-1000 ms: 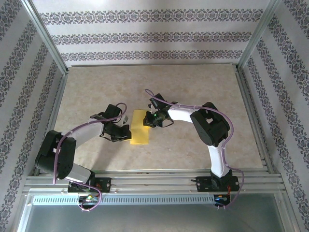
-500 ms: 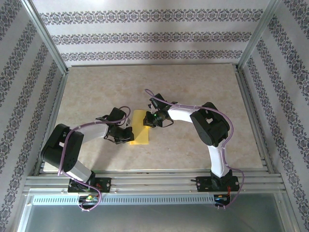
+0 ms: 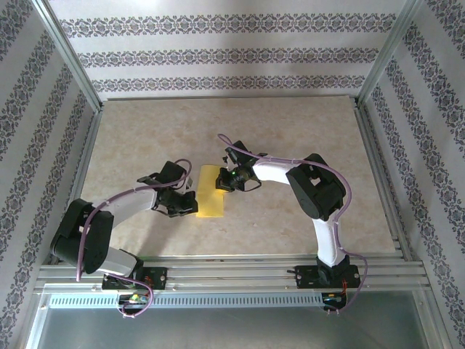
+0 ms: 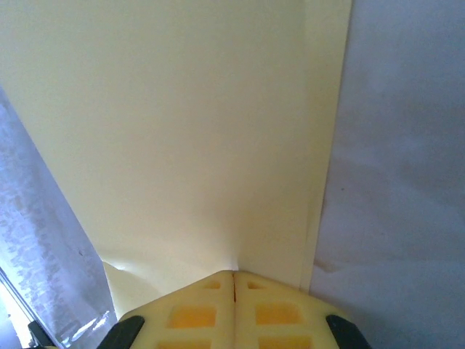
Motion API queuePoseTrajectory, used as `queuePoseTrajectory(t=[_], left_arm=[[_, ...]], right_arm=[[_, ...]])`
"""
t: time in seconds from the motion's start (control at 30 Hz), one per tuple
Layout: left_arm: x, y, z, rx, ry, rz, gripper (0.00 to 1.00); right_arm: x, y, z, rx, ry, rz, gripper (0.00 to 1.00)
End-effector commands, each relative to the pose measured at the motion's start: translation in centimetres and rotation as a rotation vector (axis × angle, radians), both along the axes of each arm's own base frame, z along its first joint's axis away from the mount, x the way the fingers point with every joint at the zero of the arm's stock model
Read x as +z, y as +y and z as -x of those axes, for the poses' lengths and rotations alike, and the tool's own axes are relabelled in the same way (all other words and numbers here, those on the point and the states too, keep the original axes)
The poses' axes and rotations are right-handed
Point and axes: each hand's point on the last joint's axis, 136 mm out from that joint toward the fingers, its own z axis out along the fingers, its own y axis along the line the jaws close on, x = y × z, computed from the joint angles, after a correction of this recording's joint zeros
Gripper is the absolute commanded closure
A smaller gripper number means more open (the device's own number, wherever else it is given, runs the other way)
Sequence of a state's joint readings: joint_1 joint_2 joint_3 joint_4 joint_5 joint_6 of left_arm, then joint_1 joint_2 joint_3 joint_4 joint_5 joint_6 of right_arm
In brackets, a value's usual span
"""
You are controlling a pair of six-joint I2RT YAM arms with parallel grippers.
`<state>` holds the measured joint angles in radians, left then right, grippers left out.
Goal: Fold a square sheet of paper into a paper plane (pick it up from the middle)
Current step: First fold the square sheet of paper in half at the center of the table.
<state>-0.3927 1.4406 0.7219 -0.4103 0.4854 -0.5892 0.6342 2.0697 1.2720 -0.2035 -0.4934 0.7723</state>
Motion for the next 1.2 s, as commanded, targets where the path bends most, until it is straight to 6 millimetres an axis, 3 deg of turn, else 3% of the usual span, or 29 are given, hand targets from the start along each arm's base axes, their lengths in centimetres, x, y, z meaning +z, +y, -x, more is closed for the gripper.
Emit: queuePoseTrajectory(t=[0.0,0.17,0.37,0.7,1.17], left_arm=[[2.4,-1.7,-3.6,0.051,-0.123,0.078,0.95],[2.6,-3.8,-6.2,0.103,-0.148,0.193,0.95],[1.7,-5.7,-7.5,0.108,-0.137,0.270,0.95],[-2.4,-3.6,-5.1,0.143,-0.043,0.145,0.98],[-4.9,-1.8,-3.0,0.121,0.002,0.040,1.00]], right_arm=[[-6.4,-7.0,3.4,-0.053,0.139,0.281,1.00],[-5.8,-7.7,4.0,-0.059,0.130,0.261,1.00],[-5.8,-7.3,3.9,-0.059,0.131,0.240,1.00],[-6.0,-7.1,3.5,-0.075,0.134,0.240,1.00],[-5.7,-6.7,3.2,-0.078,0.127,0.227,1.00]])
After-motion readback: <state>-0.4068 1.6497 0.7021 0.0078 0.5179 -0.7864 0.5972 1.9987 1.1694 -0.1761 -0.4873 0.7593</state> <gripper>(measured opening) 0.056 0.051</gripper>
